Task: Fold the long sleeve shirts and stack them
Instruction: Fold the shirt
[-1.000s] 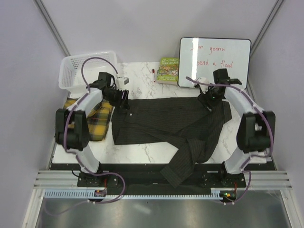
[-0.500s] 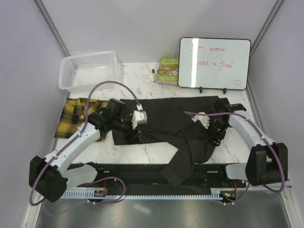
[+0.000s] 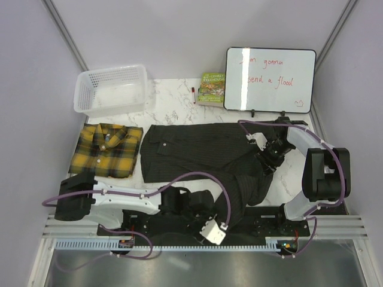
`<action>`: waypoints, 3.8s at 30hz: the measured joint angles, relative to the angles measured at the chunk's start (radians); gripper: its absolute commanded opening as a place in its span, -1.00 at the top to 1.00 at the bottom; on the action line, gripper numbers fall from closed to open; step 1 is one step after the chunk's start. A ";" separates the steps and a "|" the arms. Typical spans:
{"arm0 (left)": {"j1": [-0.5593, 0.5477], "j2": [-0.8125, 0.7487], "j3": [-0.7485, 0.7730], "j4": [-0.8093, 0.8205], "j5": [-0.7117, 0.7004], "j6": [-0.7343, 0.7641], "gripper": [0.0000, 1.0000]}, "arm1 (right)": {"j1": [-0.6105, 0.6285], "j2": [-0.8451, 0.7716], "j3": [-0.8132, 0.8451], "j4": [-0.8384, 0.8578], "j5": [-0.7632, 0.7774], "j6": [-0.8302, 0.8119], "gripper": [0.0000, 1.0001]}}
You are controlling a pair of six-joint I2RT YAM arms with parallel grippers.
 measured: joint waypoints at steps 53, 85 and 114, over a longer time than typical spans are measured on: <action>0.730 0.311 0.937 -0.045 0.066 -0.806 0.96 | -0.201 -0.317 0.092 0.117 -0.372 0.112 -0.96; 0.741 0.265 0.715 0.040 -0.019 -1.756 0.97 | 0.575 -0.640 -0.142 0.978 -0.010 0.720 -0.16; 0.857 -0.291 0.454 -0.004 0.540 -0.182 -0.62 | 0.517 -0.521 0.209 0.341 -0.367 0.231 0.78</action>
